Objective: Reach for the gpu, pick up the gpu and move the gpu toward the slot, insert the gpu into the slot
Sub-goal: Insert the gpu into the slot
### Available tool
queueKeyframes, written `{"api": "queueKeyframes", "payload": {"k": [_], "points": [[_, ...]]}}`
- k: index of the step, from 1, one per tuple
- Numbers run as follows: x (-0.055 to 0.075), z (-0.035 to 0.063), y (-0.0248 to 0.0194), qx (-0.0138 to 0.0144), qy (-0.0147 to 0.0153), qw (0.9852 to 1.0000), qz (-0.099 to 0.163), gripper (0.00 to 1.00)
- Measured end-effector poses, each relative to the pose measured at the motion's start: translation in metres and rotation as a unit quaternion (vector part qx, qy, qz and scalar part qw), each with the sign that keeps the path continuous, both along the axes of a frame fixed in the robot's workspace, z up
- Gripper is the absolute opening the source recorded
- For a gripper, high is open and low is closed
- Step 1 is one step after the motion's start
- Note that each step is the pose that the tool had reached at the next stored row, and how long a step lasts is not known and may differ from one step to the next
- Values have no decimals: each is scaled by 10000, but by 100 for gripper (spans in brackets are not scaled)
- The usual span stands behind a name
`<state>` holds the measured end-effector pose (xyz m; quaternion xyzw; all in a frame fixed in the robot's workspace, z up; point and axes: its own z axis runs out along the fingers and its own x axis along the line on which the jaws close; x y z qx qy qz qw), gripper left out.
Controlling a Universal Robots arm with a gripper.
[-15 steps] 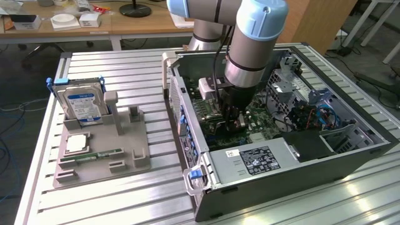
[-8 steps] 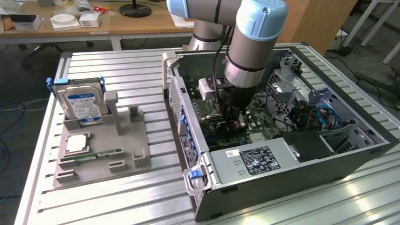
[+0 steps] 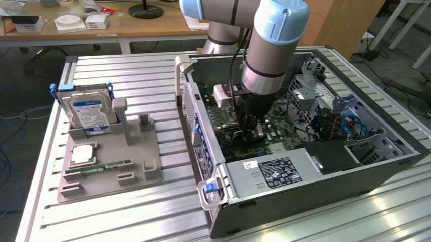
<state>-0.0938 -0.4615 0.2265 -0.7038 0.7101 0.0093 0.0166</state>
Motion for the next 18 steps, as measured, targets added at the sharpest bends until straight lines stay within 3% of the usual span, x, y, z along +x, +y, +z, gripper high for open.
{"api": "queueKeyframes", "payload": {"k": [1, 3, 4, 6, 12, 18], "points": [[0, 0, 2, 9, -6, 10000, -1, 27], [1, 36, -3, -13, -4, 10000, 2, 27], [3, 51, -2, -8, -10, 10000, 3, 33], [3, 112, -3, -12, -21, 10000, 4, 33], [2, 272, -3, -11, -73, 10000, 3, 33], [2, 356, -3, -11, -128, 9999, 3, 33]]}}
